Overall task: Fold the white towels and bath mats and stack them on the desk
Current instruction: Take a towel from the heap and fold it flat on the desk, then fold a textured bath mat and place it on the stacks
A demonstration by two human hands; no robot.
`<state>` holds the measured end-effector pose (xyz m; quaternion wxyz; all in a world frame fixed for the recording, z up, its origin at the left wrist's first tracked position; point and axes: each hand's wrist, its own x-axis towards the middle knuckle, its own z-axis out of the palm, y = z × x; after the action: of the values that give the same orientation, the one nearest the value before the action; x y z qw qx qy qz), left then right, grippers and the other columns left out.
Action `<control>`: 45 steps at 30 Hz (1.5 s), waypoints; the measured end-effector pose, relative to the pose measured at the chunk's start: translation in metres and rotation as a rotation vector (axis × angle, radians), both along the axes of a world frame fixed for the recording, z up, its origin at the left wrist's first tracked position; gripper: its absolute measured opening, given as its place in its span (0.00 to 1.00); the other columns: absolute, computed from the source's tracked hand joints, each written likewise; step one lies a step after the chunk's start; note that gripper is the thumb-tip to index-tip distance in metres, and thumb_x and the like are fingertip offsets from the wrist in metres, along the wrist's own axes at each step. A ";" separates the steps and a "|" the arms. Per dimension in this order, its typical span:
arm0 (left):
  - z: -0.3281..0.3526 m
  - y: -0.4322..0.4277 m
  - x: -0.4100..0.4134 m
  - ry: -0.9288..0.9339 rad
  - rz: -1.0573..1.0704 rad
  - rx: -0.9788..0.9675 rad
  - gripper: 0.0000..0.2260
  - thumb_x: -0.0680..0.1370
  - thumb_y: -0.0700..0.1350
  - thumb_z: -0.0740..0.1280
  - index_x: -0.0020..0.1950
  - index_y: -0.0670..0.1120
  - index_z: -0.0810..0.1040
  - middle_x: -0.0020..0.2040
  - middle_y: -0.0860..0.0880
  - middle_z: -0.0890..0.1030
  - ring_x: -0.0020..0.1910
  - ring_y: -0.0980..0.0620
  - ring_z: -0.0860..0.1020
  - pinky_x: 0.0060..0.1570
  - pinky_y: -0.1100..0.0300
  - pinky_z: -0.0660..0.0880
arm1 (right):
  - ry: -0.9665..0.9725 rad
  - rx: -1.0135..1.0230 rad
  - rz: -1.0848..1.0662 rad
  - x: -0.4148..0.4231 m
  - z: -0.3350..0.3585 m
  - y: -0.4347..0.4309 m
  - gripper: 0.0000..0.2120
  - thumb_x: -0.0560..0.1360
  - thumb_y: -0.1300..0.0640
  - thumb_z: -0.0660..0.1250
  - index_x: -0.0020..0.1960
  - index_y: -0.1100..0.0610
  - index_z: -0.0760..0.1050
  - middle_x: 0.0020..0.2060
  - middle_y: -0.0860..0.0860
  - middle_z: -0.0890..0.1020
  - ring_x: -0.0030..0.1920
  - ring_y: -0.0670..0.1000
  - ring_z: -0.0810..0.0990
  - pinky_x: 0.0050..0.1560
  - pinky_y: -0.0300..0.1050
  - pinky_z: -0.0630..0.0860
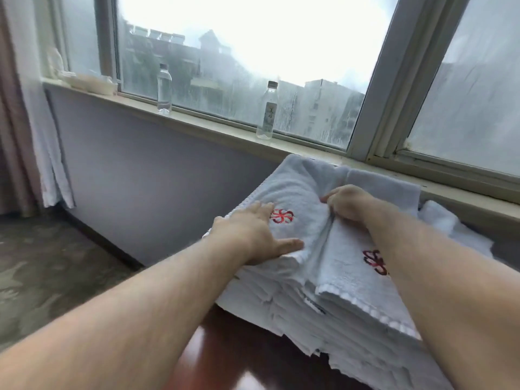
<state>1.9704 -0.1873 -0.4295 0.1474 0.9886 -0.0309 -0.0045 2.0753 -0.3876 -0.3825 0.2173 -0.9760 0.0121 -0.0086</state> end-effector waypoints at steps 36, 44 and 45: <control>-0.141 -0.431 -0.140 -0.248 -0.426 -0.239 0.23 0.78 0.65 0.56 0.73 0.63 0.66 0.67 0.56 0.71 0.67 0.52 0.66 0.63 0.51 0.66 | -0.108 -0.275 -0.861 -0.339 -0.167 -0.439 0.27 0.81 0.37 0.57 0.69 0.55 0.73 0.66 0.55 0.76 0.68 0.59 0.69 0.64 0.57 0.66; -0.133 -0.424 -0.138 -0.099 -0.568 -0.541 0.22 0.79 0.63 0.53 0.72 0.64 0.70 0.70 0.60 0.71 0.70 0.59 0.65 0.65 0.57 0.64 | -0.172 0.122 -0.435 -0.355 -0.152 -0.430 0.18 0.83 0.45 0.61 0.40 0.52 0.78 0.35 0.48 0.81 0.40 0.48 0.79 0.39 0.43 0.72; -0.133 -0.424 -0.138 -0.095 -0.595 -0.544 0.23 0.80 0.63 0.52 0.73 0.64 0.70 0.71 0.61 0.71 0.71 0.59 0.65 0.69 0.53 0.64 | -0.160 0.225 -0.349 -0.360 -0.148 -0.432 0.18 0.82 0.44 0.61 0.41 0.52 0.80 0.36 0.48 0.83 0.41 0.48 0.81 0.41 0.43 0.74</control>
<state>1.8321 -0.6109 -0.5623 0.3942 0.8606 -0.3224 0.0073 1.7150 -0.8196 -0.5304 0.3204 -0.9248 0.1646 -0.1222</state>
